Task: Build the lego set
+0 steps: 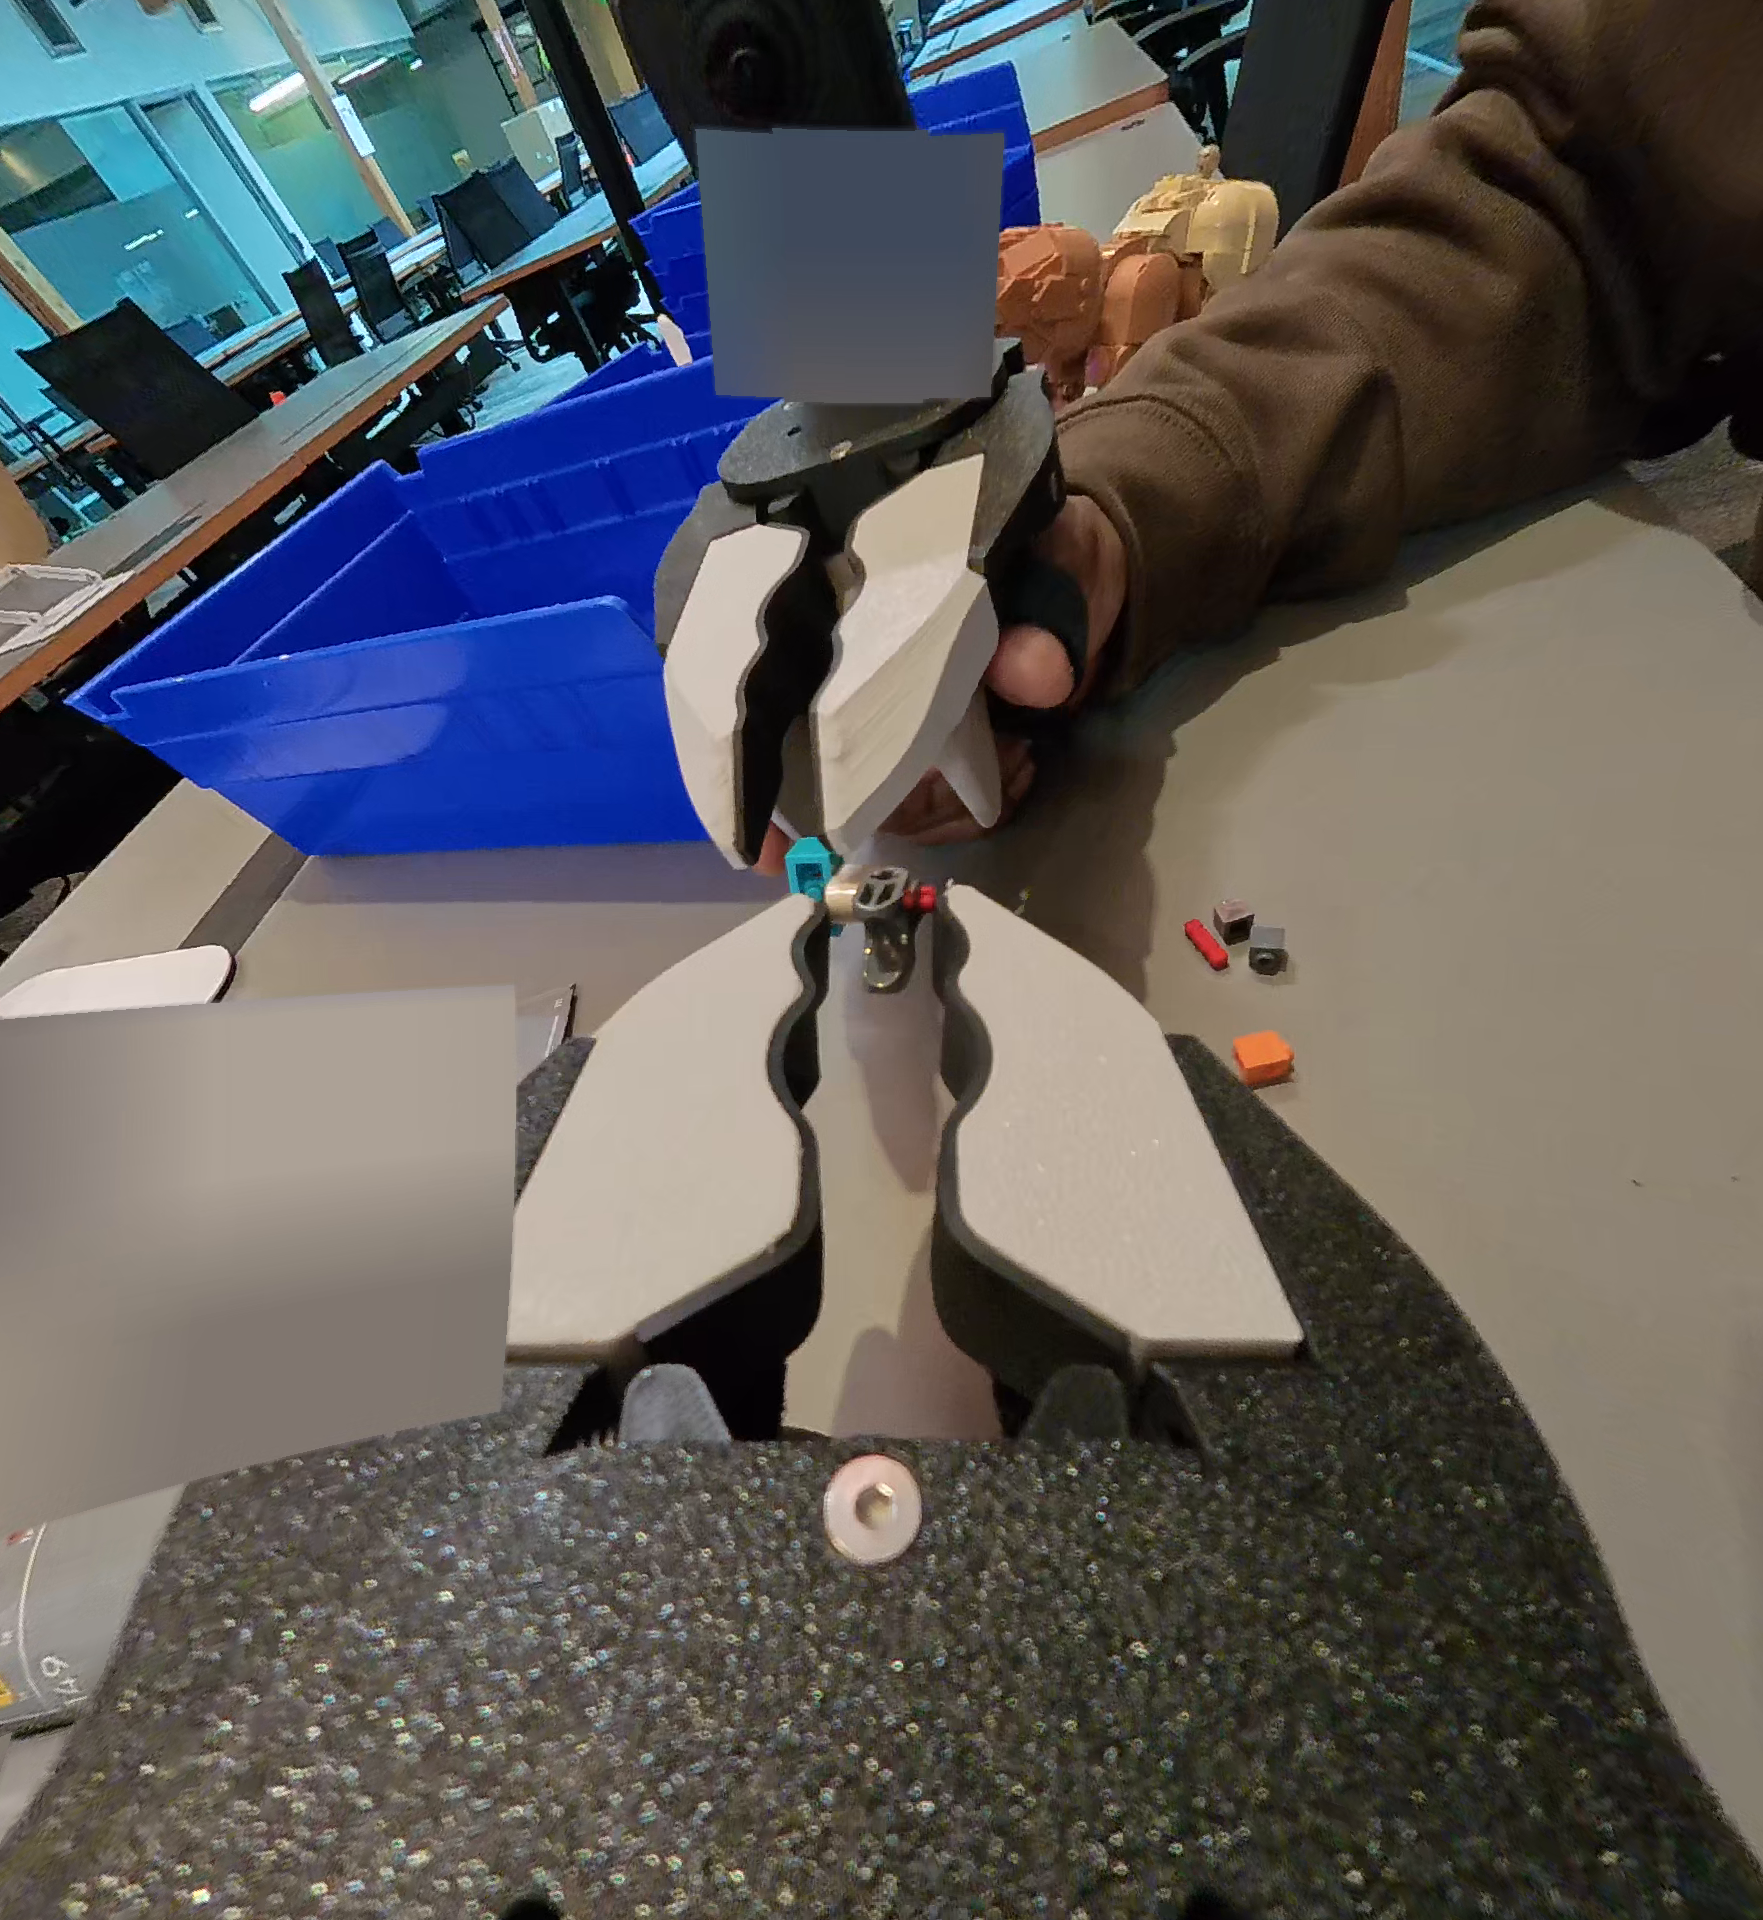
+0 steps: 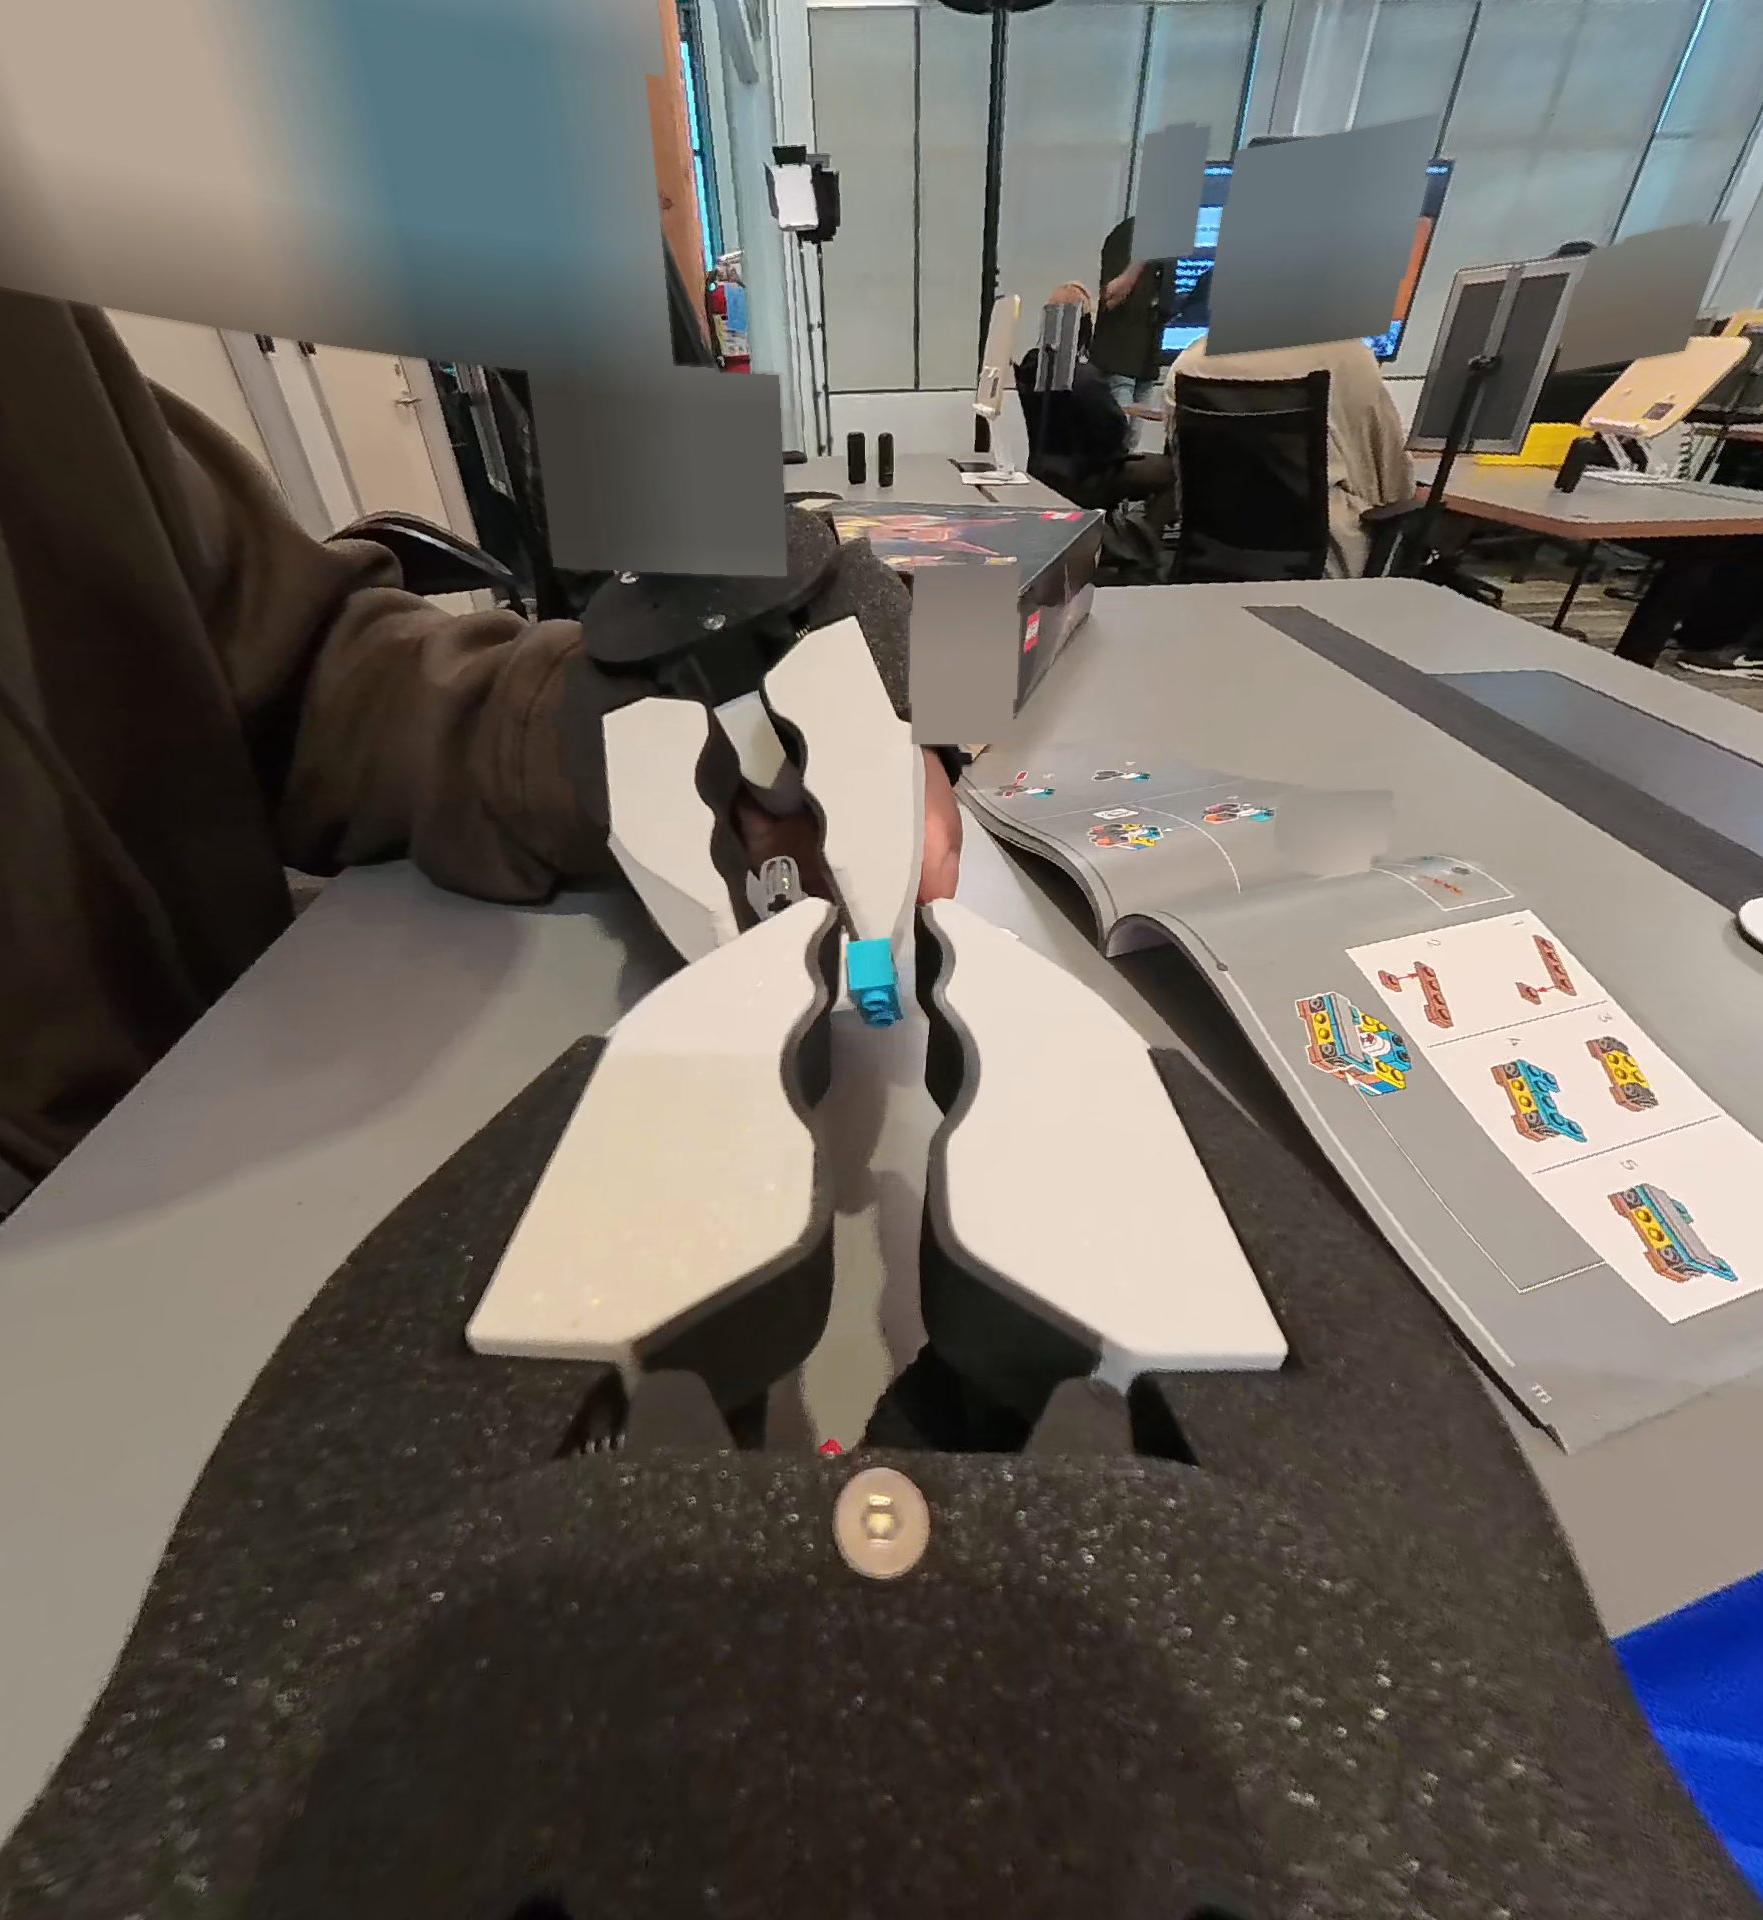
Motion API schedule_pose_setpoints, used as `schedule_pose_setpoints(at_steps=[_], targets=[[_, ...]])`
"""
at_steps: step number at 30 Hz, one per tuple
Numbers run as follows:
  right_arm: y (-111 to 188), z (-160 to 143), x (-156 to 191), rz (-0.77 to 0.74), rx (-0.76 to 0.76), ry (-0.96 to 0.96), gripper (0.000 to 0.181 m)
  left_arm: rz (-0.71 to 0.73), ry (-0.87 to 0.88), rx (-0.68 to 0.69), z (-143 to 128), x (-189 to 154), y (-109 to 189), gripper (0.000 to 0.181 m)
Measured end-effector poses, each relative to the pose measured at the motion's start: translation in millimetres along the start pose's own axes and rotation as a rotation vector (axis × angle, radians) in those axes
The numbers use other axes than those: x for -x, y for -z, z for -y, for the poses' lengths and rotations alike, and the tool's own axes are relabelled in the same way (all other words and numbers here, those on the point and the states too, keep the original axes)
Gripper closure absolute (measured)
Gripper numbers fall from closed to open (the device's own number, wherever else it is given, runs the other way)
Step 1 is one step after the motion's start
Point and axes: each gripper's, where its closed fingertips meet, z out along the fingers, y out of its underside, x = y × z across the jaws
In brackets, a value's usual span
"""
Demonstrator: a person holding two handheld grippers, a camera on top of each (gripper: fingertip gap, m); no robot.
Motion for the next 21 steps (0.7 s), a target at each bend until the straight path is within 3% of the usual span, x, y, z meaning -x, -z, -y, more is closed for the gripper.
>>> schedule_pose_setpoints(at_steps=[21], targets=[[-1.0,-2.6,1.0,0.027,0.021,-0.044,0.167,-0.001,0.041,-0.004,-2.3,1.9,-0.5,0.163]])
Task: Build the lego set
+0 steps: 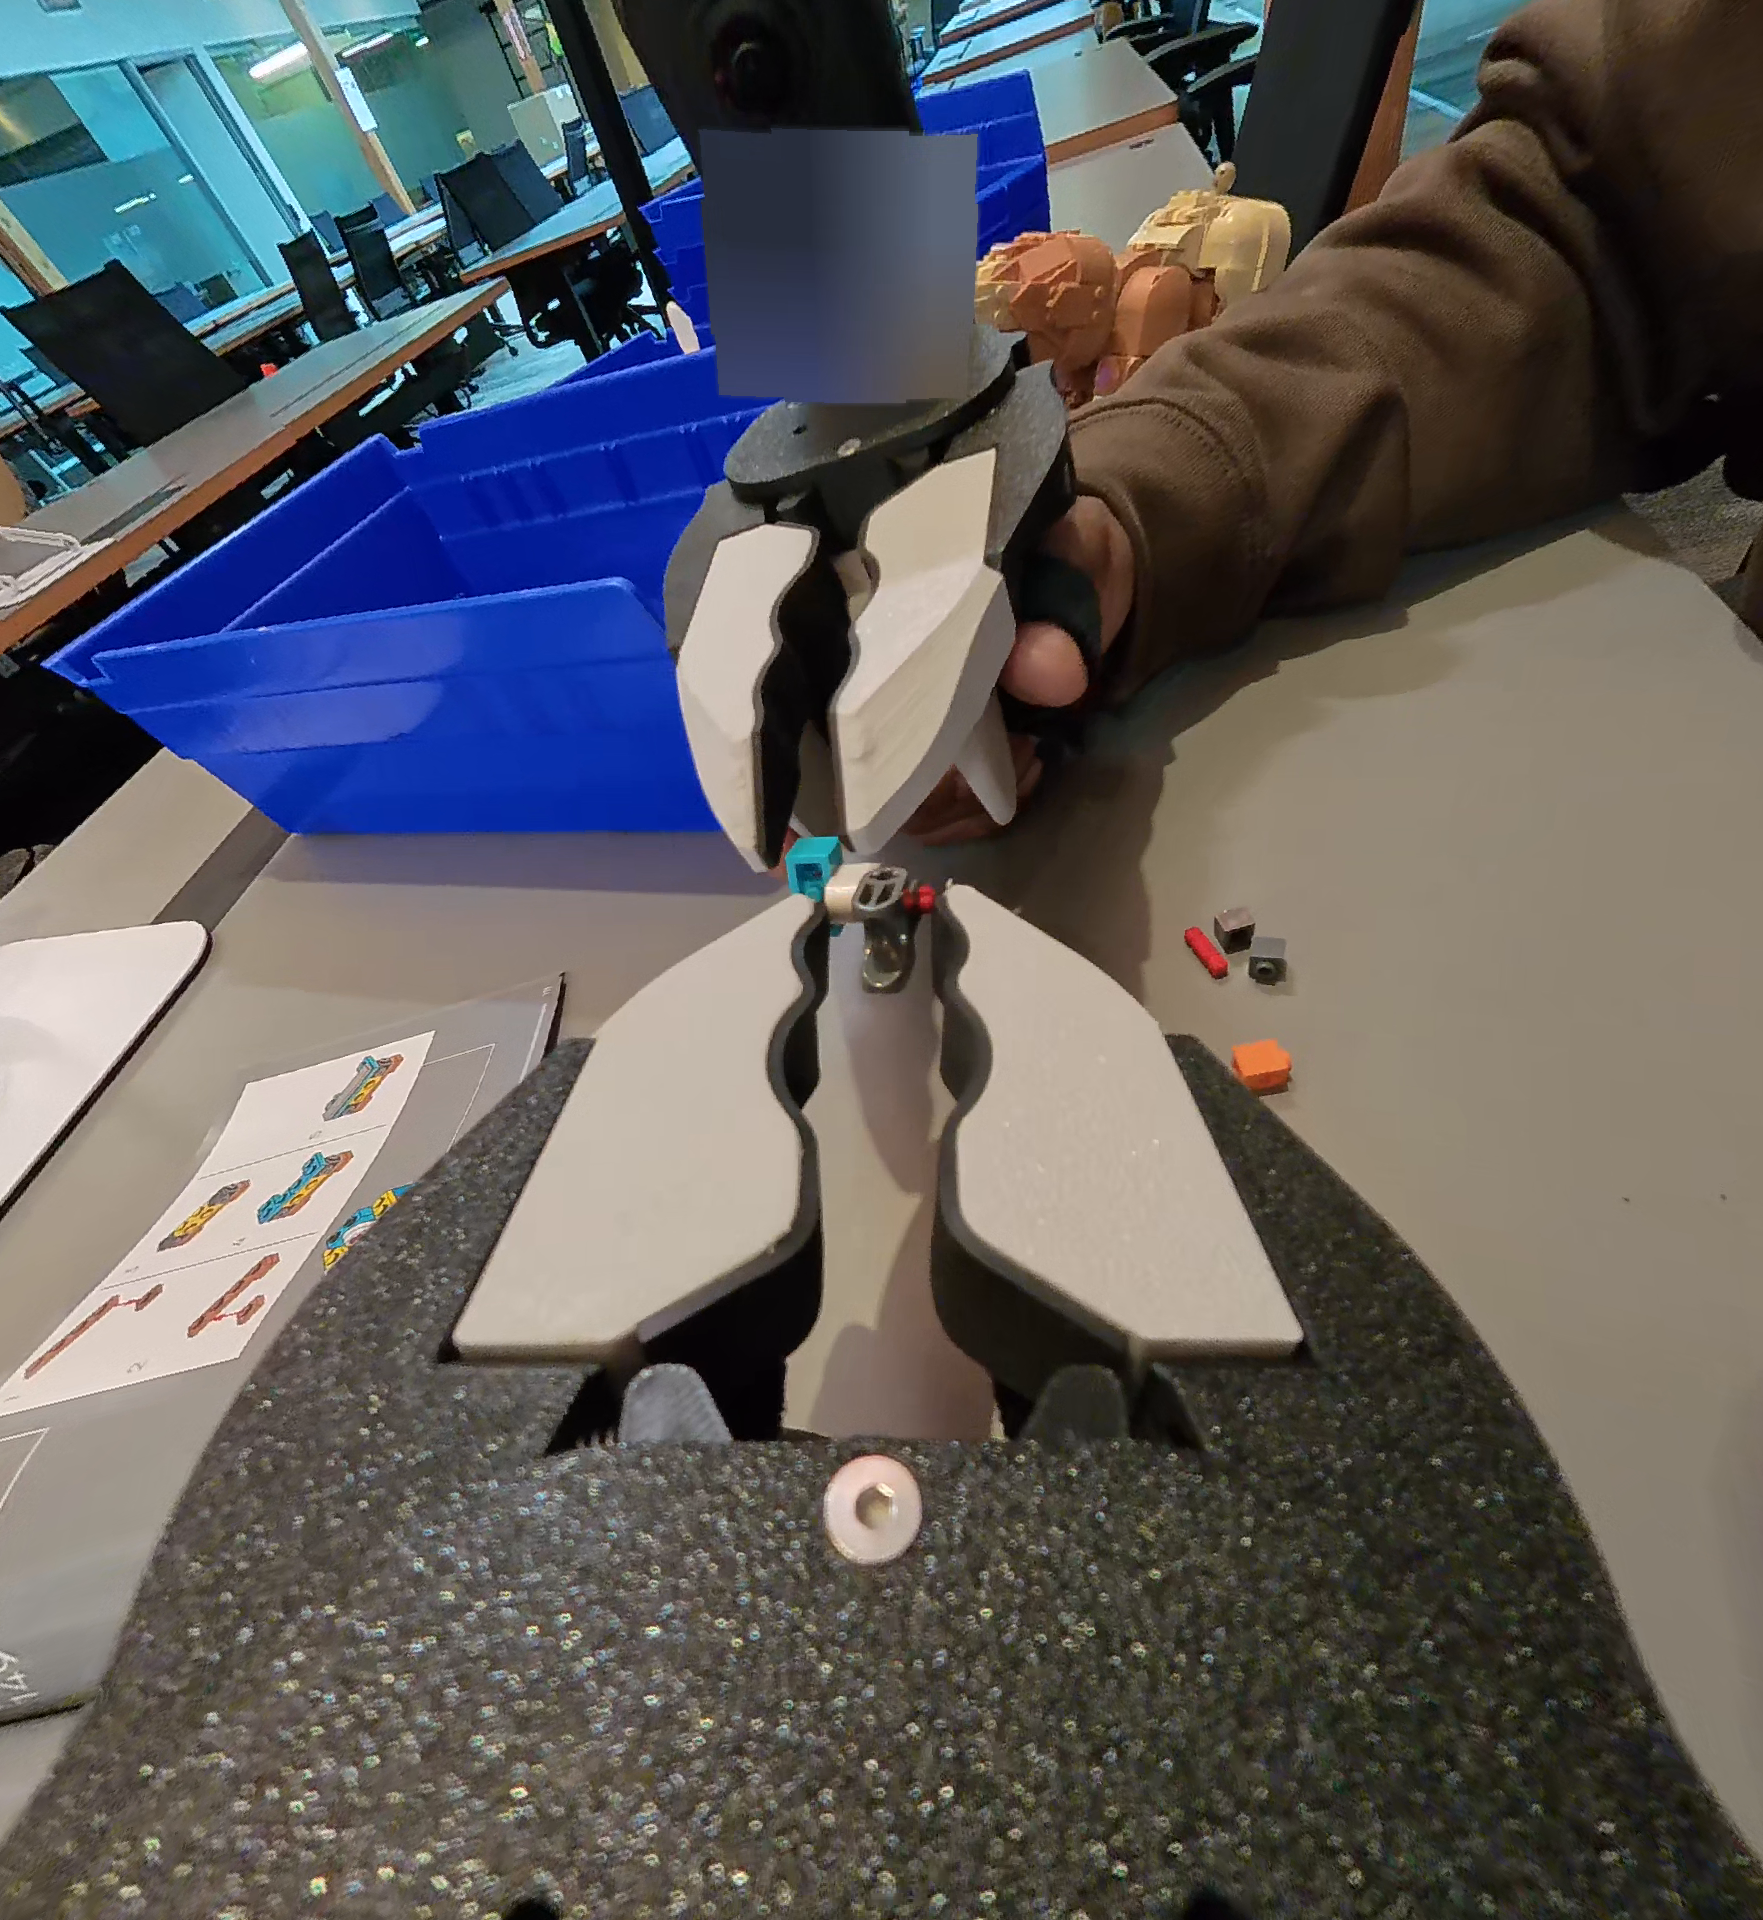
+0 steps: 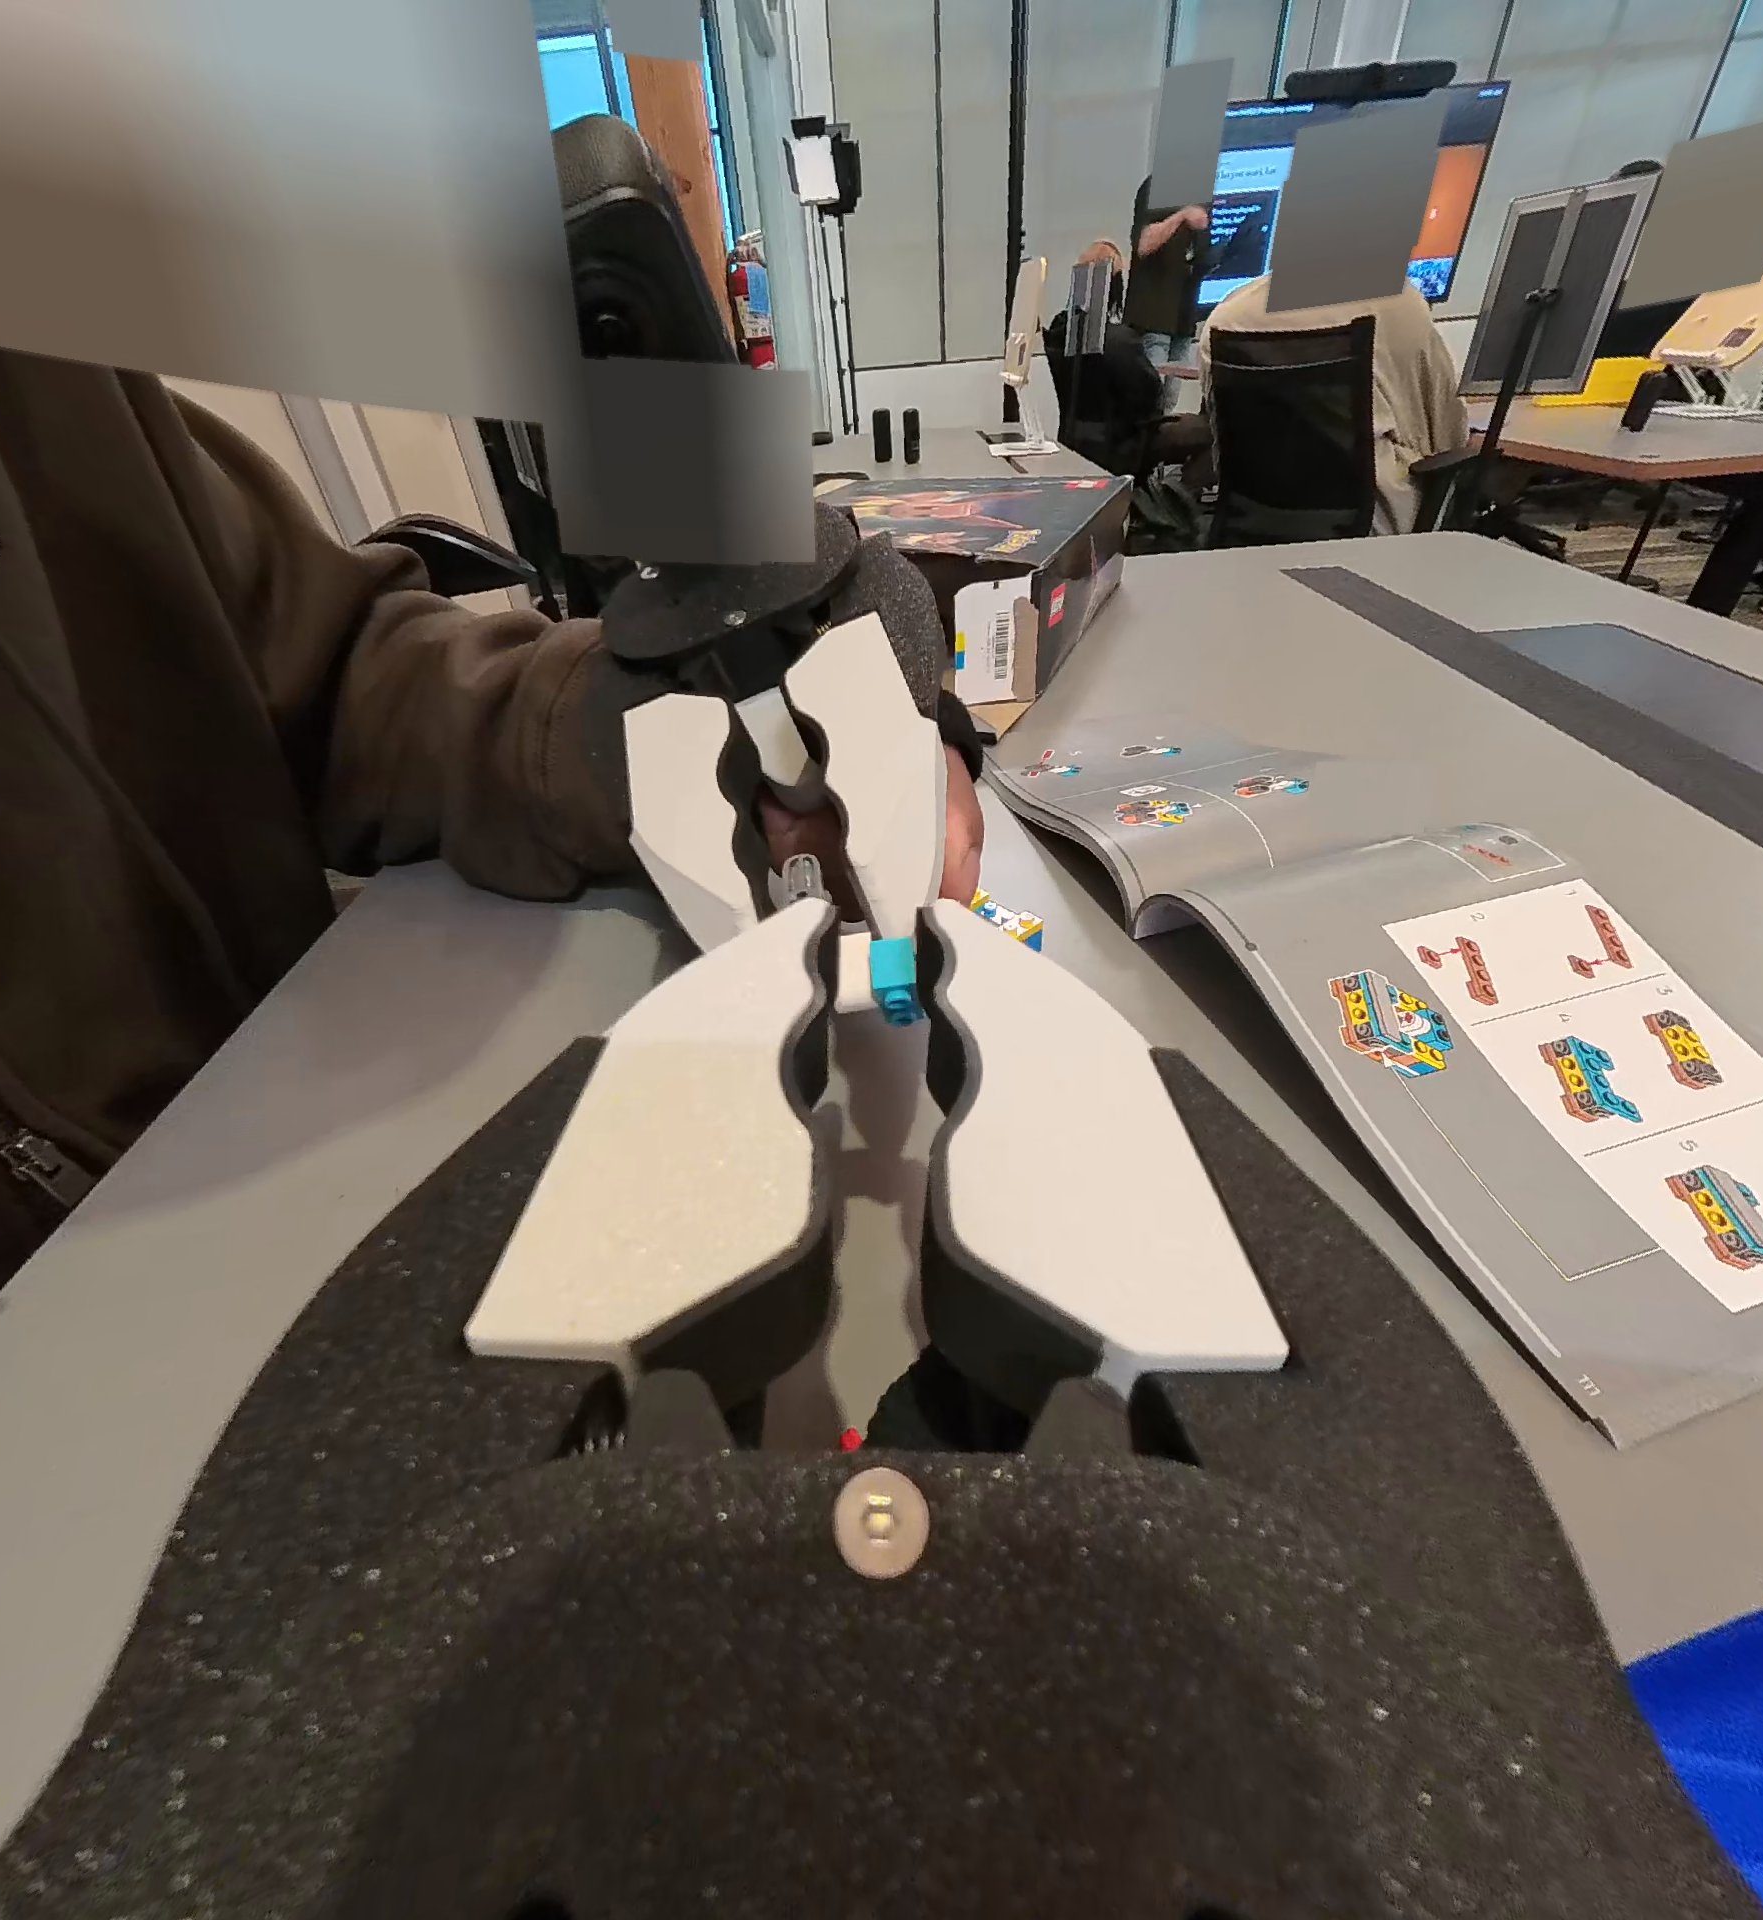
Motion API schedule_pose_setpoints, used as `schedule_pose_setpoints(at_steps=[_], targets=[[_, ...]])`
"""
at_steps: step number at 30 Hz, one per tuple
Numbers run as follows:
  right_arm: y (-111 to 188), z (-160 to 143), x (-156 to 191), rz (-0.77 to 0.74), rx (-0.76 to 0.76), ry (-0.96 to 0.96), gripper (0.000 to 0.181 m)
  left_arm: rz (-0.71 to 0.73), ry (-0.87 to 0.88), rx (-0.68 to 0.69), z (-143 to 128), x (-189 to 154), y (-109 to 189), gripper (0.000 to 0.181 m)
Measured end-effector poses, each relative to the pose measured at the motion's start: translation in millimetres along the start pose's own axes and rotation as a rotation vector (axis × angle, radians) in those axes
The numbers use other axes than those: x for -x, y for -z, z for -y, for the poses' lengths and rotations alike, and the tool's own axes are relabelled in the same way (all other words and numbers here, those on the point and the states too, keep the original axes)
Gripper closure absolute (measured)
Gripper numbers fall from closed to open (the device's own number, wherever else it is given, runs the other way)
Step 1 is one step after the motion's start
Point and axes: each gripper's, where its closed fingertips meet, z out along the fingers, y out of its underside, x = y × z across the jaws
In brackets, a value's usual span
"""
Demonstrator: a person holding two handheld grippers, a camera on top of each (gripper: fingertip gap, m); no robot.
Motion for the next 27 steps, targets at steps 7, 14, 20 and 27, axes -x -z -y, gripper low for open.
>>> schedule_pose_setpoints(at_steps=[7,14,20,27], targets=[[-0.5,-0.9,-1.0,-0.007,0.006,-0.005,0.173,-0.010,0.012,-0.009,1.0,-1.1,-0.1,0.162],[-0.3,-1.0,-3.5,-0.018,0.007,-0.016,0.181,-0.024,0.026,-0.016,1.3,-2.8,-0.7,0.162],[0.7,0.6,-4.9,-0.025,-0.006,-0.020,0.181,-0.027,0.050,-0.032,2.7,-1.5,0.1,0.163],[5.6,7.0,-7.8,-0.016,-0.062,-0.058,0.159,-0.015,0.203,-0.171,18.8,13.4,11.6,0.163]])
